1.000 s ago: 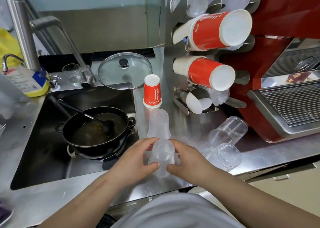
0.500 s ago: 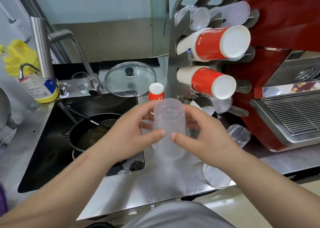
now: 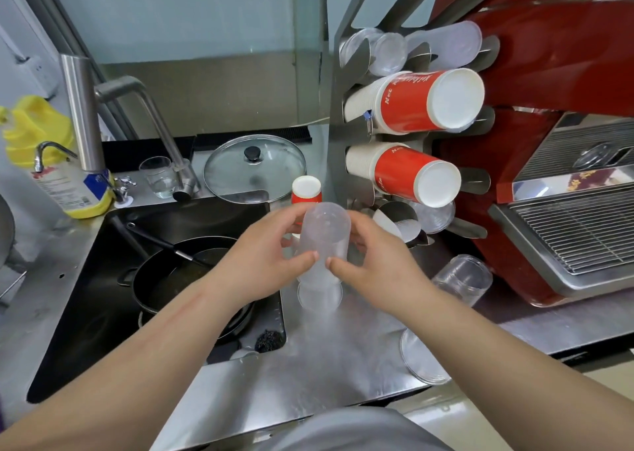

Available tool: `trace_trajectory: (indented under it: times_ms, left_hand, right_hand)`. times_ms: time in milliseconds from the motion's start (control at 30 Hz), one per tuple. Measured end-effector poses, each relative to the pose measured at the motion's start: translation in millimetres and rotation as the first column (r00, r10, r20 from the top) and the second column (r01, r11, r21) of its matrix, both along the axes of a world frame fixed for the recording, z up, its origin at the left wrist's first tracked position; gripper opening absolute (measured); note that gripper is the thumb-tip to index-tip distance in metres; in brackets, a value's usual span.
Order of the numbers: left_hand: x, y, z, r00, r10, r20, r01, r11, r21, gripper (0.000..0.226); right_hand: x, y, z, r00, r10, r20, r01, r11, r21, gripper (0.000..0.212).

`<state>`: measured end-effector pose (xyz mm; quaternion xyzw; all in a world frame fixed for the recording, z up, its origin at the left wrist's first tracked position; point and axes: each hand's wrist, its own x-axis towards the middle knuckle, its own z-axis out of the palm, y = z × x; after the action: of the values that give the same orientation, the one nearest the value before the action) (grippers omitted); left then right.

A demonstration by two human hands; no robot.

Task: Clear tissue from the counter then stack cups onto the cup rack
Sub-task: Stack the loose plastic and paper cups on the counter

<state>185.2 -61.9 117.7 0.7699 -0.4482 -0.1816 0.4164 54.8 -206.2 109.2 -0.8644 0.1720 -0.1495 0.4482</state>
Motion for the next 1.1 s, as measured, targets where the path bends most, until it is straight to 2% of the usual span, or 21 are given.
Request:
trace_trajectory:
  times_ms: [200, 333, 533, 933, 1100]
  left_hand:
    - [-1.9, -0.8, -35.5, 0.996, 0.026, -0.088, -0.021, 0.998, 0.058, 0.057]
    - [-2.4, -1.5, -55.5, 0.982, 0.051, -0.182, -0.034, 0.995, 0.098, 0.054]
    - [-5.2, -2.0, -74.0, 0.98, 0.061, -0.191, -0.029, 0.986, 0.163, 0.051]
    - [-3.0, -1.1, -81.6, 0.985, 0.047, -0.168, -0.011, 0.978, 0.206, 0.052]
    - [2.9, 0.3, -85.0, 0.995, -0.01, -0.097, 0.039, 0.951, 0.305, 0.055]
  right_hand:
    - [5.6, 0.8, -28.1, 0.985, -0.004, -0.17, -0.012, 0.995, -0.095, 0.059]
    - [7.7, 5.0, -40.6, 0.974, -0.016, -0.227, -0.015, 0.991, -0.136, 0.057]
    - [5.7, 7.1, -57.4, 0.932, -0.048, -0.359, -0.011, 0.987, -0.161, 0.056]
    - [8.6, 7.1, -63.5, 0.921, -0.051, -0.387, -0.022, 0.983, -0.182, 0.055]
    - [7.8, 7.5, -63.7, 0.926, -0.039, -0.374, -0.031, 0.984, -0.178, 0.055]
